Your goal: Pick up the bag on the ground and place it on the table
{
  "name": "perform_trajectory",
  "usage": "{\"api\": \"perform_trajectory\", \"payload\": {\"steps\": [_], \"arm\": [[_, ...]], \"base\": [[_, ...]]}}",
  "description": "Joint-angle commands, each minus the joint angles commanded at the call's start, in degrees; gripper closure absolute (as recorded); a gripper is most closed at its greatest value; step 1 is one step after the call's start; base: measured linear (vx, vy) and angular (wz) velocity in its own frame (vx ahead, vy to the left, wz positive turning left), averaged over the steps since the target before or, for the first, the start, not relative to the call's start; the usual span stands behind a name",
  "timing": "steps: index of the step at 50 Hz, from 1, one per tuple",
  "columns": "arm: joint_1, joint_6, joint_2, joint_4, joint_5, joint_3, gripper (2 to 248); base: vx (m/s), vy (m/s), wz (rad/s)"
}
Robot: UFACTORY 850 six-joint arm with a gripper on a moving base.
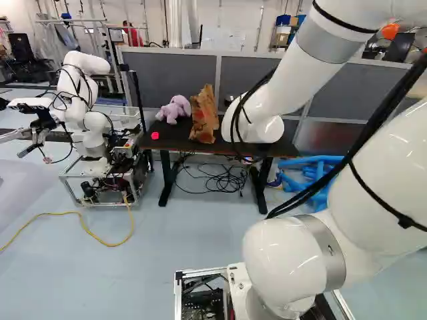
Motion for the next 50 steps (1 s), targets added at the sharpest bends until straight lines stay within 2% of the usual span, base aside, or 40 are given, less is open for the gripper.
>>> {"api": "perform_trajectory", "payload": {"steps": [24,50], "arm": [[-0.34,-1.38,2.53,-0.96,10.83,7.43,3],[-0.58,-2.33,4.27,-1.63,18.28,12.54,3]], "base": [[0.0,0.0,0.0],[0.0,0.0,0.0]]}}
